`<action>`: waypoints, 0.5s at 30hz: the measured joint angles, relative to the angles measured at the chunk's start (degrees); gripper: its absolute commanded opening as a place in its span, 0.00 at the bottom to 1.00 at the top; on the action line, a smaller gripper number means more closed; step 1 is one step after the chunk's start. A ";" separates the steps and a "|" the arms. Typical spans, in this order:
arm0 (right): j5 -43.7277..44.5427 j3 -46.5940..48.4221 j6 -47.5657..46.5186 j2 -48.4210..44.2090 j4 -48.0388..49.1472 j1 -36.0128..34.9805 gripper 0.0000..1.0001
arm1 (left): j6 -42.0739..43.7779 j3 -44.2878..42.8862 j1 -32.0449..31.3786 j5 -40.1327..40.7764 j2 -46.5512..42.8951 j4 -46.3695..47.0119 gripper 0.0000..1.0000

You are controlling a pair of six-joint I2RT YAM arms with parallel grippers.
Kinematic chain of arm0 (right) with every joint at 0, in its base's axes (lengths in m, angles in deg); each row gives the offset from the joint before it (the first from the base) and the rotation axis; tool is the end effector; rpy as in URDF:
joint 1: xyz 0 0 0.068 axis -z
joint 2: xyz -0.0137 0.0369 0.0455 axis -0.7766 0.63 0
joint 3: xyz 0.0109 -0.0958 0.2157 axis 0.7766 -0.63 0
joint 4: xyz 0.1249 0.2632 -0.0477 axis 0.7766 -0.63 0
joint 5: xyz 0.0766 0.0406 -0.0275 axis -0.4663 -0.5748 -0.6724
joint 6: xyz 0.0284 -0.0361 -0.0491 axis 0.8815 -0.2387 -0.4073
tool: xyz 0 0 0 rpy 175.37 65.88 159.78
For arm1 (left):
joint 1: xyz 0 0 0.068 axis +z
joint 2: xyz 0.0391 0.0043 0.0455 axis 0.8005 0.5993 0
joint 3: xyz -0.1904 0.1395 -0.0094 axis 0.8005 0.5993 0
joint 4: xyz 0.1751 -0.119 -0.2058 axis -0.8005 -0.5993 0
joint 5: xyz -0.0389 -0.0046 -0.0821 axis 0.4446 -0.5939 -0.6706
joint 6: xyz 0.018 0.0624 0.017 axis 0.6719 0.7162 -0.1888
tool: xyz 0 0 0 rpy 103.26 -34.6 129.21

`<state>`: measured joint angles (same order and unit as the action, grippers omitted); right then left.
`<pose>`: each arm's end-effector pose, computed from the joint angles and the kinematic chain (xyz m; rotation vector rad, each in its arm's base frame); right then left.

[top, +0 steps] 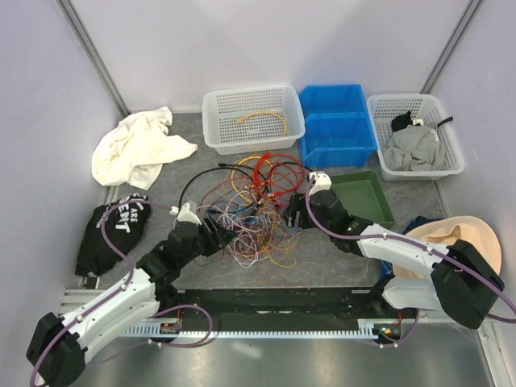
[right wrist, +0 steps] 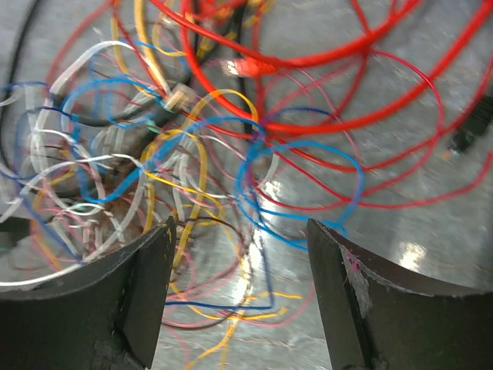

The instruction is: Untangle the cables

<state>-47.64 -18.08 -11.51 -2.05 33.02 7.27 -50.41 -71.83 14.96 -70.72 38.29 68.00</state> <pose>0.2321 0.2100 0.1377 -0.1025 2.1637 0.6314 0.1812 -0.1373 0.1203 -0.4378 2.1991 -0.8943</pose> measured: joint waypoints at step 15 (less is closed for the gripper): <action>4.26 2.32 -3.23 13.77 8.83 0.09 0.71 | -0.33 0.00 0.00 -0.11 -2.78 -2.84 0.61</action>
<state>-43.38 -15.77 -14.74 11.72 41.85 7.35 -50.74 -71.83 14.96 -70.83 35.52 65.16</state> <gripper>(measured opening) 0.738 0.611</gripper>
